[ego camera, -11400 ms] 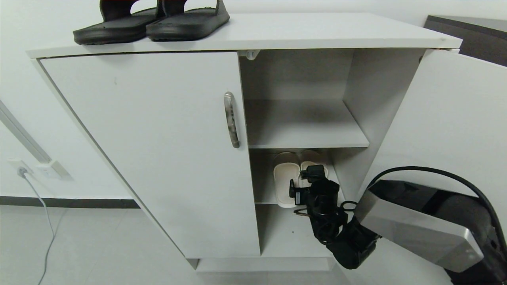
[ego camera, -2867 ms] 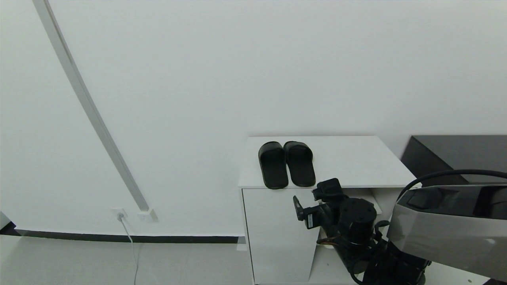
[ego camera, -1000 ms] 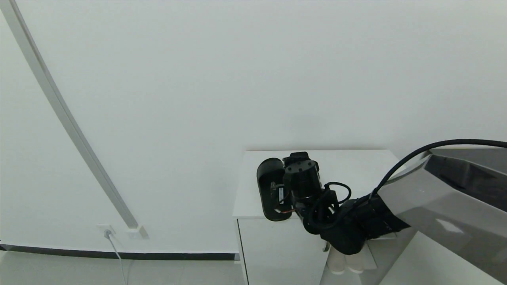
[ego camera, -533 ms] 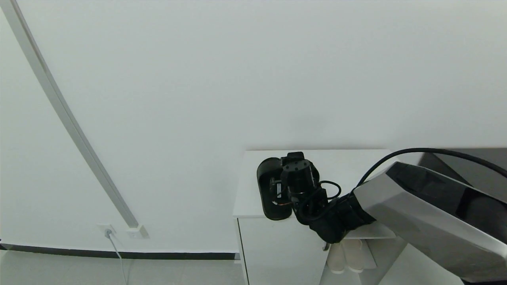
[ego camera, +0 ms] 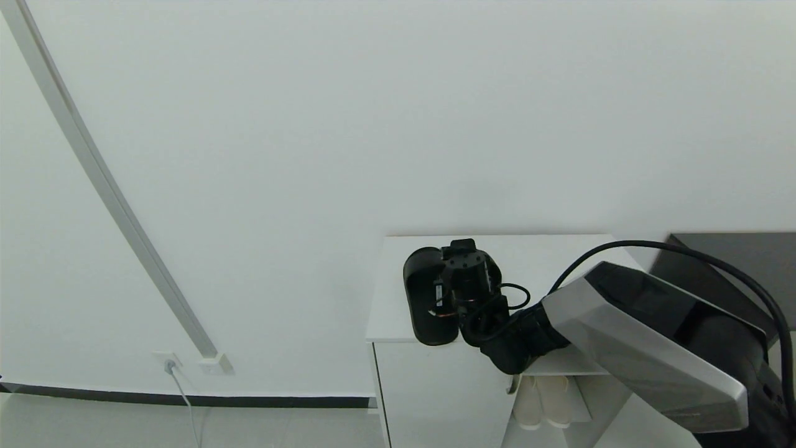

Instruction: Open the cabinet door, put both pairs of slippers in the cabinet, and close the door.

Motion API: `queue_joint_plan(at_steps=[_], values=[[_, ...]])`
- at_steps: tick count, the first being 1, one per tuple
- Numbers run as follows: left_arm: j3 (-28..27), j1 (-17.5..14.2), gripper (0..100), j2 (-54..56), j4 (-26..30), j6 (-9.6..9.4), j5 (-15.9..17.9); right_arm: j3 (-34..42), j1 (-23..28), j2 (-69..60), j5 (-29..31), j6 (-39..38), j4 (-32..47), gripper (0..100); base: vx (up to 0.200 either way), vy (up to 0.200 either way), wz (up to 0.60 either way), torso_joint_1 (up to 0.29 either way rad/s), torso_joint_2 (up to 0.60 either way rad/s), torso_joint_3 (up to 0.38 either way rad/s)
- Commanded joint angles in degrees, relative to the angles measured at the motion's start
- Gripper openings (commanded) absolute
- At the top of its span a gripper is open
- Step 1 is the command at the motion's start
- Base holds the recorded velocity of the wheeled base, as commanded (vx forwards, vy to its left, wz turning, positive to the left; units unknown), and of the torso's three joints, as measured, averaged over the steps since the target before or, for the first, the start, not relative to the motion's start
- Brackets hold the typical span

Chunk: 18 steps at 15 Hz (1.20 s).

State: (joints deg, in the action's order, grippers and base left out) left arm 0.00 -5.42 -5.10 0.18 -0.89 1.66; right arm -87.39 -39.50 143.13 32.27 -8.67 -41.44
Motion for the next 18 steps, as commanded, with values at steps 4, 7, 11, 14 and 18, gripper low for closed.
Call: queue_joint_plan(at_steps=[4, 7, 11, 14, 18], values=[[0.0, 0.0, 0, -0.1, 0.0, 0.01, 0.0, 1.3, -0.2, -1.7, 0.2, 0.1, -1.9, 0, 0.000, 0.000, 0.00, 0.000, 0.00, 0.000], [0.0, 0.0, 0, -0.1, 0.0, 0.01, 0.0, 6.6, -0.7, -7.7, -0.2, 0.1, -3.2, 0, 0.000, 0.000, 0.00, 0.000, 0.00, 0.000], [0.0, 0.0, 0, -0.1, 0.0, 0.01, 0.0, 18.4, -1.9, -18.8, -4.5, 0.0, -5.1, 0, 0.000, 0.000, 0.00, 0.000, 0.00, 0.000], [0.0, 0.0, 0, -0.1, 0.0, 0.01, 0.0, 32.9, -2.3, -27.6, -9.8, 0.1, -10.5, 0, 0.000, 0.000, 0.00, 0.000, 0.00, 0.000], [0.0, 0.1, 0, -0.1, 0.0, -0.08, 0.0, 49.0, -1.5, -34.8, -16.3, 0.1, -17.5, 0, 0.000, 0.000, 0.00, 0.000, 0.00, 0.000]])
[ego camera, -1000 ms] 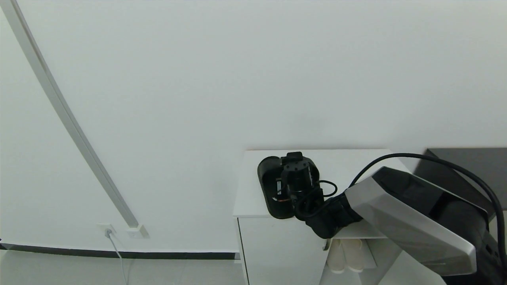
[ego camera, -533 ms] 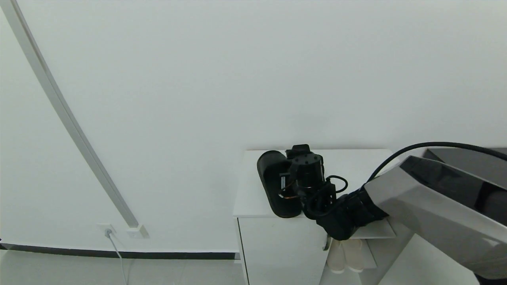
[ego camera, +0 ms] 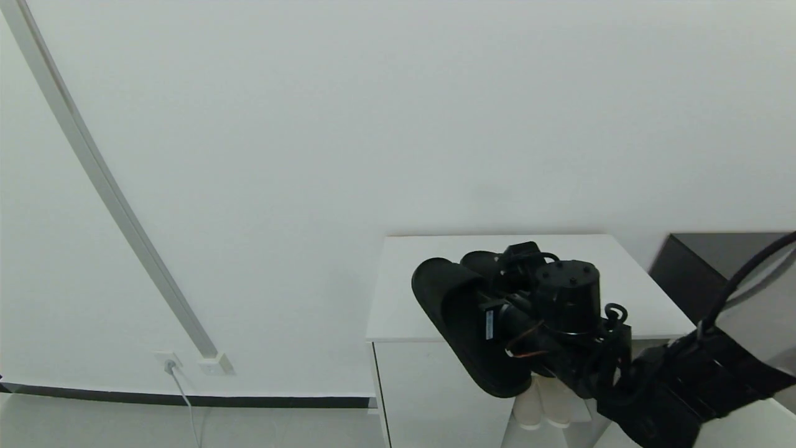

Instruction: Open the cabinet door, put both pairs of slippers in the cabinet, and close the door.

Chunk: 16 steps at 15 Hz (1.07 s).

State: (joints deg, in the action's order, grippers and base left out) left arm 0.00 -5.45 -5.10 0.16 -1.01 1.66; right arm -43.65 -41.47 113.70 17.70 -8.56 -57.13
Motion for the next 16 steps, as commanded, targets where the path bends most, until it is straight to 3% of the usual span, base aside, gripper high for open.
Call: queue_joint_plan(at_steps=[1, 7, 13, 16], values=[[0.0, 0.0, 0, -0.1, 0.0, 0.05, 0.0, 5.9, 0.4, -5.5, -2.0, -0.1, -2.7, 0, 0.000, 0.000, 0.00, 0.000, 0.00, 0.000], [0.0, 0.0, 0, -0.1, 0.0, 0.22, 0.0, 6.3, 1.5, -5.9, -2.1, 0.4, -2.8, 0, 0.000, 0.000, 0.00, 0.000, 0.00, 0.000], [0.0, 0.0, 0, -0.1, 0.0, 0.31, 0.0, 7.6, 2.7, -6.3, -6.3, 0.9, -2.9, 0, 0.000, 0.000, 0.00, 0.000, 0.00, 0.000], [0.0, 0.0, 0, -0.1, 0.0, 0.31, 0.0, 7.8, 3.0, -6.3, -6.5, 0.9, -2.9, 0, -0.200, 0.000, 0.00, 0.017, 0.01, 0.002]])
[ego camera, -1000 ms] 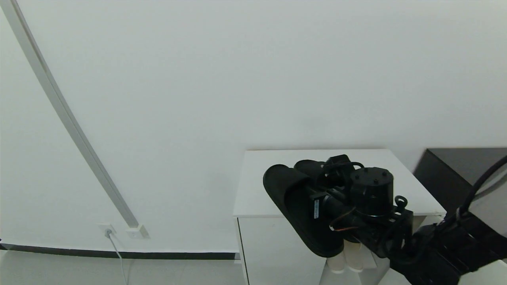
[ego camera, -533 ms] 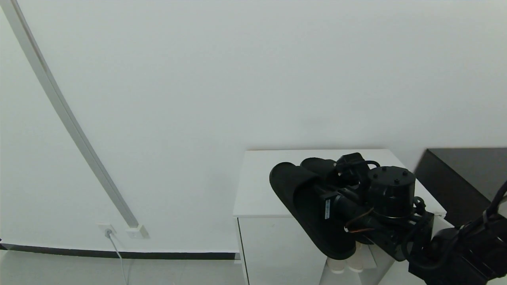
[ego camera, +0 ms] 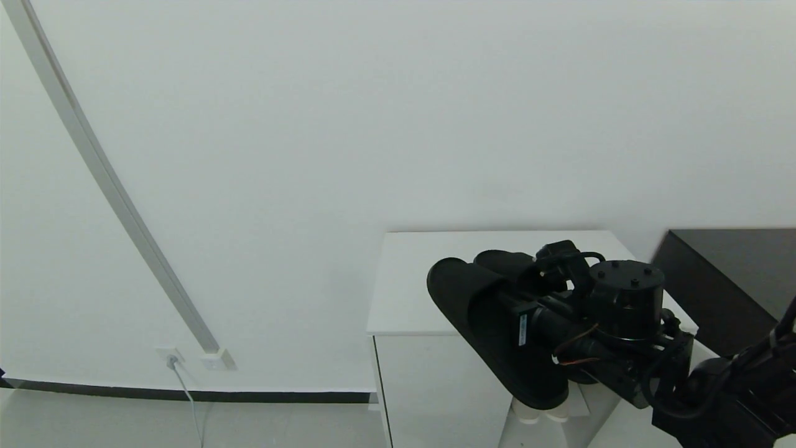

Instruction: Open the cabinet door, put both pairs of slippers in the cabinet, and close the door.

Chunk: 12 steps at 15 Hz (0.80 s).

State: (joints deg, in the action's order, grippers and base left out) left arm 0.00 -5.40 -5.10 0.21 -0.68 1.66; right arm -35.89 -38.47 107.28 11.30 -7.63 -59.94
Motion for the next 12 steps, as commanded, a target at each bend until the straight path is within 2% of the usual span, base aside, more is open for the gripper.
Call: queue_joint_plan(at_steps=[1, 6, 12], values=[[0.0, 0.0, 0, -0.1, 0.0, -0.02, 0.0, 0.0, 0.1, 0.1, -0.1, 0.0, 0.0, 0, -0.200, 0.000, 0.00, 0.002, 0.01, 0.002], [0.0, 0.0, 0, -0.1, 0.0, -0.02, 0.0, 0.1, 0.1, 0.3, -0.1, 0.0, 0.0, 0, -0.200, 0.000, 0.00, 0.000, 0.00, 0.002], [0.0, 0.0, 0, -0.1, 0.0, -0.02, 0.0, 0.8, -0.4, 0.3, -0.1, 0.8, -0.1, 0, 0.000, 0.000, 0.00, 0.000, 0.00, 0.000]])
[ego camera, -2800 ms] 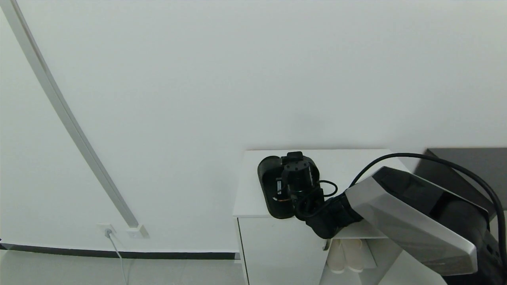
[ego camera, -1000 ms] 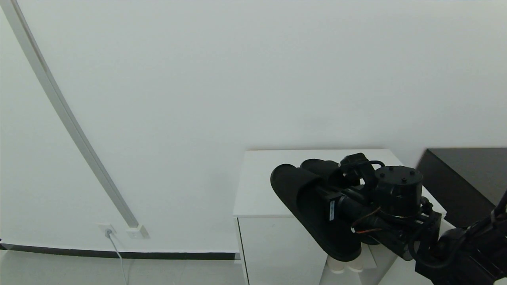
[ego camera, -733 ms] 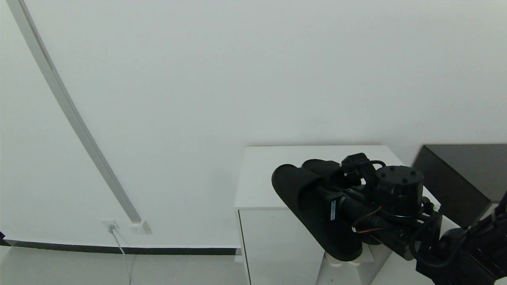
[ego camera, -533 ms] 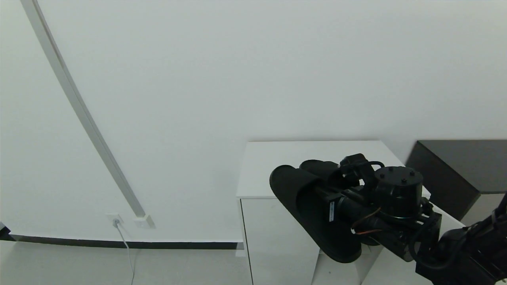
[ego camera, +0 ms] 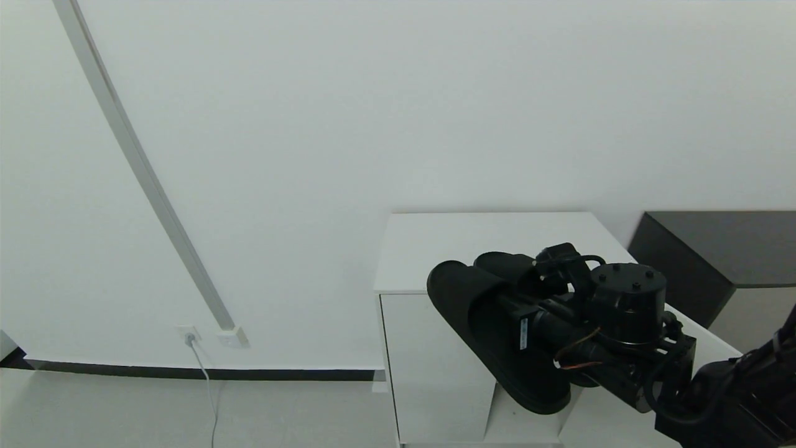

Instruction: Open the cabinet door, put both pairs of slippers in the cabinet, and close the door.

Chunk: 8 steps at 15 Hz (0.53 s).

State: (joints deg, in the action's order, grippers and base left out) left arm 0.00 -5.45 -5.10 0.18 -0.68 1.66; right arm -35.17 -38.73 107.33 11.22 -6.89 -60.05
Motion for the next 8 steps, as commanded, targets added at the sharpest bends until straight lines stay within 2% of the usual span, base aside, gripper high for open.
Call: queue_joint_plan(at_steps=[1, 8], values=[[0.0, 0.0, 0, -0.1, 0.0, -0.02, -0.1, 0.4, -0.1, 0.2, 0.0, 0.0, -0.1, 0, 0.000, 0.000, 0.00, 0.000, 0.00, 0.000], [0.0, 0.0, 0, -0.1, 0.0, -0.02, -0.1, 0.9, -0.2, 0.0, 0.1, 0.0, -0.2, 0, 0.000, 0.000, 0.00, 0.000, 0.00, 0.000]])
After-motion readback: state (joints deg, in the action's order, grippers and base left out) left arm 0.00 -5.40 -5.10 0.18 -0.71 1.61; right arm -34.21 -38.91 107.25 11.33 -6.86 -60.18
